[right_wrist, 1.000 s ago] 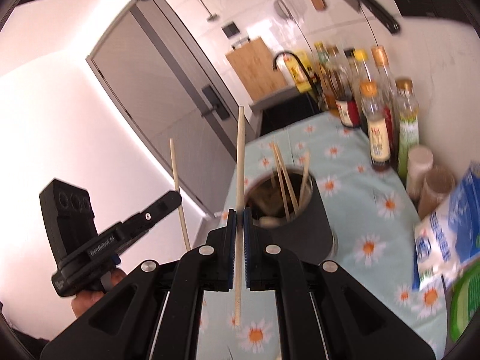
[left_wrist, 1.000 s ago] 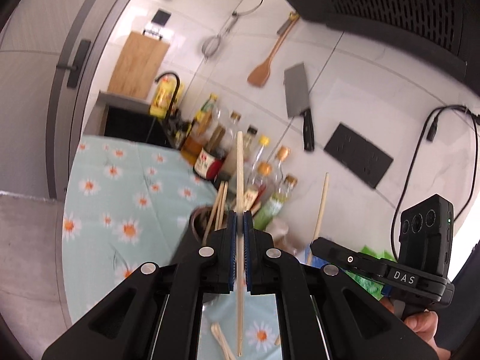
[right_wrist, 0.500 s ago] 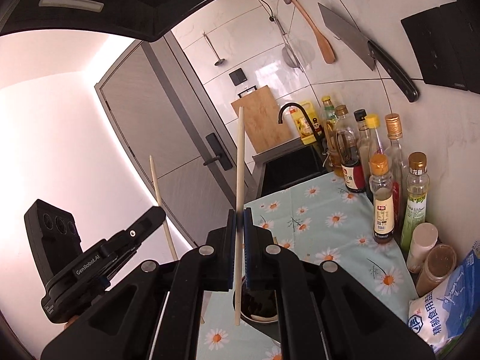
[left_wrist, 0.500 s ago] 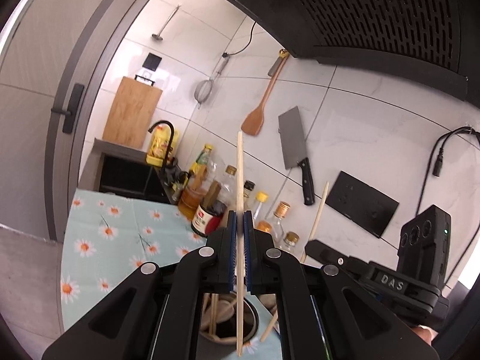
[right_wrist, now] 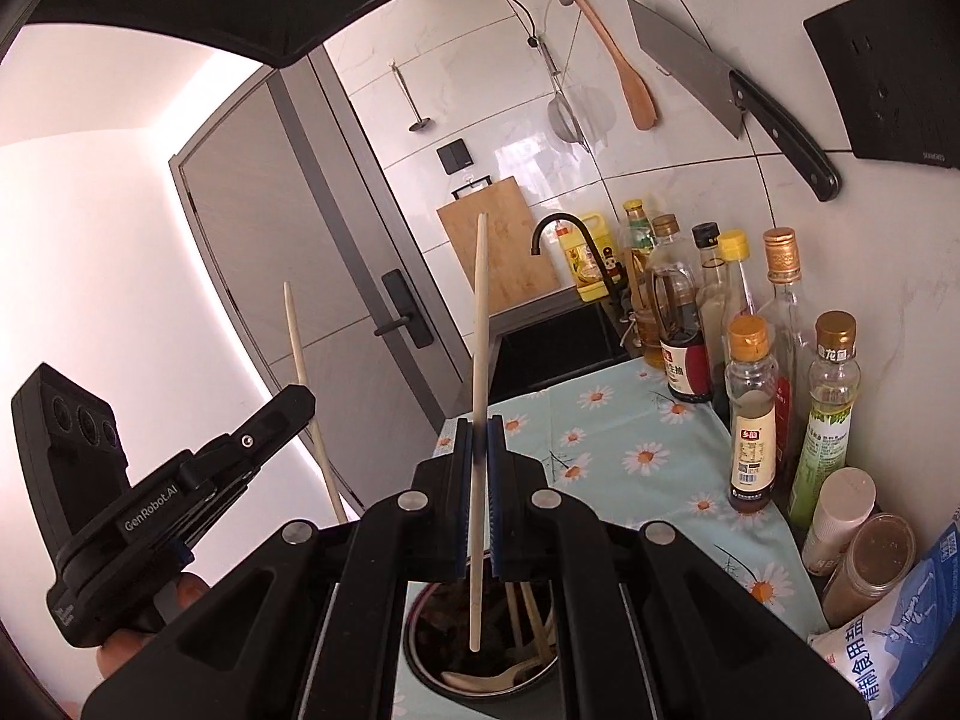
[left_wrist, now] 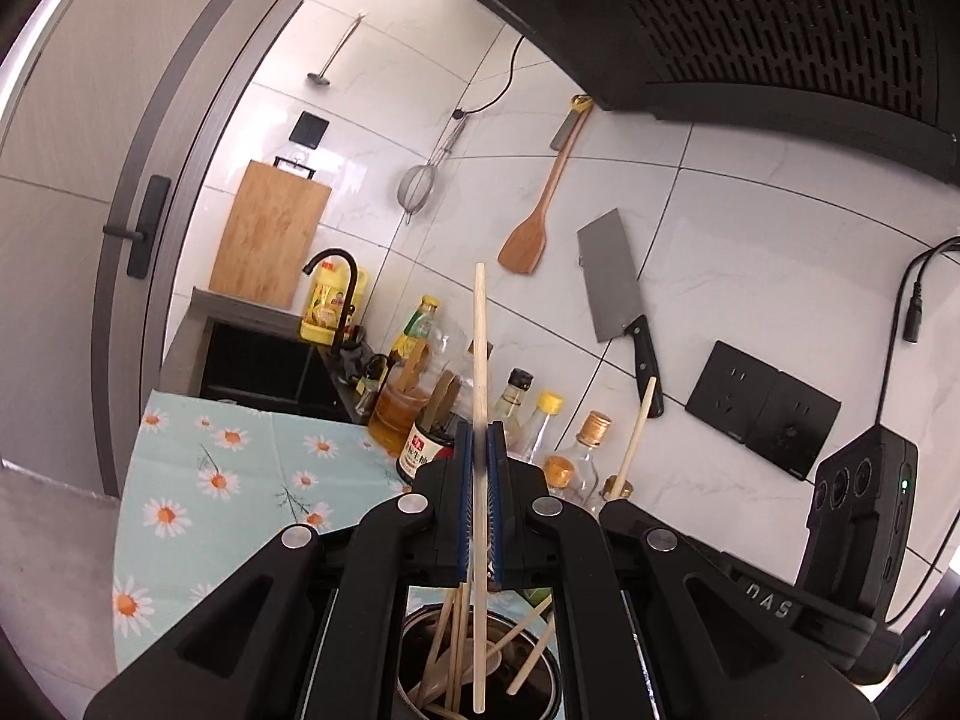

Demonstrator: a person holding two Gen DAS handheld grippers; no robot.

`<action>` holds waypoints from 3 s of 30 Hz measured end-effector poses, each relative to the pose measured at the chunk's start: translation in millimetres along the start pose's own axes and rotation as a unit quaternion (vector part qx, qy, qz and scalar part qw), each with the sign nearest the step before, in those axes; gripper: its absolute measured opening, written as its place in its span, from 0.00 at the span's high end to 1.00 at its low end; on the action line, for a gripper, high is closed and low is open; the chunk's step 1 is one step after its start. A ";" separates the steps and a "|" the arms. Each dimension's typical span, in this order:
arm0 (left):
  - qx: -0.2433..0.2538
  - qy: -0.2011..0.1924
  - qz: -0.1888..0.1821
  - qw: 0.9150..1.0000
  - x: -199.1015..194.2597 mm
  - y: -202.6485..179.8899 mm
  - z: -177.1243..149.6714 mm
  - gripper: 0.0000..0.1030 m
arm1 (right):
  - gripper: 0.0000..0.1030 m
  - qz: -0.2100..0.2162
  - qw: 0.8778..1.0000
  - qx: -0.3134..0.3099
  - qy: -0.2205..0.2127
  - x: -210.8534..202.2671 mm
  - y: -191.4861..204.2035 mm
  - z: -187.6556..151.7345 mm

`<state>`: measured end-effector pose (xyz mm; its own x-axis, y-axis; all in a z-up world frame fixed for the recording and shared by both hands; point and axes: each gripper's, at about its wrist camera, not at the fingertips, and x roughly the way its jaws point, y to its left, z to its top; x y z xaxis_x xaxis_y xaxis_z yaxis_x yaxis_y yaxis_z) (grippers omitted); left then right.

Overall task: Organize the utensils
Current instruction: 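Lift both chopsticks over the black holder, drop them in and open both grippers, then move both grippers back down toward the remaining spoon and chopstick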

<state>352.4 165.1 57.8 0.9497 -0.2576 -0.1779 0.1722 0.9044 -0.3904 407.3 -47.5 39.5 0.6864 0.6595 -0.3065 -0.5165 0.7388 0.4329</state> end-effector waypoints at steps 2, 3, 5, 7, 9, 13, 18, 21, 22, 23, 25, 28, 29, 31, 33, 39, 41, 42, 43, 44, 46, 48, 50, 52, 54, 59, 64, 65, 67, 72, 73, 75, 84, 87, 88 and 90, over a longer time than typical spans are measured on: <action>0.001 0.003 -0.001 1.000 4.2 2.2 -5.0 0.96 | 0.94 -0.003 1.000 0.002 -0.001 4.6 -4.6 -3.8; 0.005 0.006 0.000 1.000 6.6 2.4 -7.9 0.96 | 0.94 -0.005 1.000 0.003 -0.002 6.0 -6.1 -5.6; 0.013 0.010 0.003 1.000 10.9 2.7 -13.9 0.96 | 0.94 -0.009 1.000 0.001 0.008 12.2 -8.9 -11.6; 0.012 0.019 0.005 1.000 16.6 4.8 -21.8 0.96 | 0.94 -0.008 1.000 0.007 0.012 16.9 -12.4 -18.3; 0.017 0.034 0.009 0.999 23.3 5.7 -29.3 0.96 | 0.94 -0.013 1.000 0.001 0.022 22.1 -13.4 -25.5; 0.046 0.055 0.008 0.997 29.4 0.3 -43.7 0.96 | 0.94 -0.019 0.999 -0.004 0.031 25.2 -14.4 -37.8; 0.061 0.072 0.012 0.995 25.9 -5.7 -56.6 0.95 | 0.92 -0.025 0.999 -0.006 0.046 24.6 -14.4 -54.4; 0.067 0.078 0.012 0.995 19.3 -8.2 -61.0 0.95 | 0.82 -0.025 0.998 0.014 0.048 17.9 -17.5 -59.1; 0.068 0.082 0.021 0.994 17.6 -7.8 -62.2 0.86 | 0.70 -0.028 0.998 0.023 0.045 14.6 -19.3 -59.4; 0.067 0.083 0.027 0.994 16.0 -7.3 -62.7 0.77 | 0.68 -0.030 0.998 0.033 0.039 10.0 -20.6 -60.2; 0.056 0.082 0.022 0.995 10.7 -4.6 -62.8 0.76 | 0.68 -0.037 0.998 0.033 0.032 4.0 -18.8 -60.6; 0.056 0.095 0.031 0.993 7.6 -4.0 -63.4 0.76 | 0.68 -0.043 0.998 0.039 0.029 -5.8 -16.7 -63.1; 0.054 0.099 0.033 0.993 5.9 -3.5 -63.3 0.76 | 0.68 -0.045 0.998 0.042 0.029 -9.1 -15.7 -63.5; 0.050 0.102 0.034 0.993 -1.4 -3.0 -62.1 0.76 | 0.68 -0.046 0.997 0.047 0.030 -15.8 -13.1 -64.5; 0.048 0.102 0.033 0.993 -8.7 -3.4 -61.1 0.76 | 0.68 -0.046 0.997 0.050 0.032 -23.1 -10.0 -65.5; 0.039 0.117 0.031 0.992 -35.9 -1.4 -64.3 0.76 | 0.64 -0.055 0.997 0.033 0.050 -48.1 4.9 -73.3; 0.031 0.137 0.021 0.990 -42.1 1.2 -70.8 0.76 | 0.62 -0.061 0.995 0.037 0.065 -55.8 4.2 -80.1; 0.026 0.144 0.018 0.989 -47.0 2.3 -75.2 0.76 | 0.62 -0.063 0.994 0.041 0.074 -58.9 2.8 -84.5; 0.023 0.156 0.011 0.987 -52.1 2.7 -81.0 0.76 | 0.62 -0.065 0.993 0.045 0.082 -60.9 1.6 -87.8; 0.022 0.166 0.008 0.986 -55.1 2.4 -85.9 0.76 | 0.62 -0.070 0.992 0.048 0.091 -64.0 0.1 -92.0; 0.024 0.192 -0.002 0.981 -63.9 1.6 -99.7 0.76 | 0.62 -0.078 0.991 0.051 0.101 -70.5 -3.7 -100.4; 0.032 0.216 -0.002 0.976 -67.6 0.7 -113.4 0.76 | 0.57 -0.092 0.988 0.051 0.116 -73.5 -7.9 -107.7; 0.030 0.238 -0.003 0.971 -69.5 2.8 -128.7 0.76 | 0.56 -0.093 0.984 0.072 0.134 -76.6 -15.8 -116.2; 0.024 0.260 -0.002 0.965 -68.8 4.6 -139.8 0.76 | 0.56 -0.095 0.981 0.084 0.147 -78.5 -21.5 -123.1; 0.022 0.279 -0.003 0.960 -69.5 5.6 -152.2 0.76 | 0.56 -0.092 0.978 0.097 0.162 -81.6 -26.5 -131.0; 0.015 0.352 0.009 0.936 -64.8 5.5 -186.2 0.76 | 0.56 -0.085 0.968 0.117 0.203 -78.7 -36.9 -145.8; 0.008 0.421 0.020 0.907 -59.2 -0.5 -216.0 0.76 | 0.56 -0.061 0.959 0.140 0.238 -76.7 -48.8 -162.9; 0.005 0.431 0.020 0.902 -57.5 -1.9 -220.3 0.76 | 0.56 -0.053 0.959 0.144 0.240 -77.5 -50.5 -165.7; 0.004 0.439 0.034 0.898 -55.5 -6.4 -226.2 0.76 | 0.55 -0.052 0.961 0.137 0.235 -82.9 -53.4 -168.9; 0.003 0.456 0.057 0.888 -46.0 -17.9 -238.0 0.76 | 0.52 -0.023 0.959 0.152 0.239 -89.7 -69.3 -175.8; 0.005 0.460 0.063 0.886 -42.9 -20.8 -239.1 0.76 | 0.52 -0.016 0.958 0.153 0.241 -91.7 -71.9 -178.5; 0.008 0.467 0.073 0.881 -36.7 -24.4 -239.9 0.76 | 0.52 0.002 0.958 0.143 0.250 -93.2 -69.1 -183.5; 0.020 0.501 0.124 0.856 -9.3 -36.4 -247.9 0.74 | 0.52 0.046 0.952 0.134 0.270 -105.5 -74.9 -199.4; 0.019 0.504 0.135 0.853 -7.2 -36.8 -248.1 0.74 | 0.52 0.058 0.950 0.132 0.277 -108.9 -81.7 -202.0; 0.013 0.503 0.137 0.853 -7.2 -35.2 -248.1 0.74 | 0.52 0.059 0.950 0.131 0.278 -108.8 -83.9 -202.9; 0.004 0.502 0.144 0.853 -7.0 -32.2 -247.8 0.75 | 0.52 0.063 0.947 0.137 0.283 -107.4 -89.0 -205.1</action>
<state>275.5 53.6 -152.2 0.2518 -0.1830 -0.9503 -0.0244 0.9804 -0.1953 274.7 -155.7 -140.0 0.2040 0.7663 -0.6093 -0.3701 0.6365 0.6767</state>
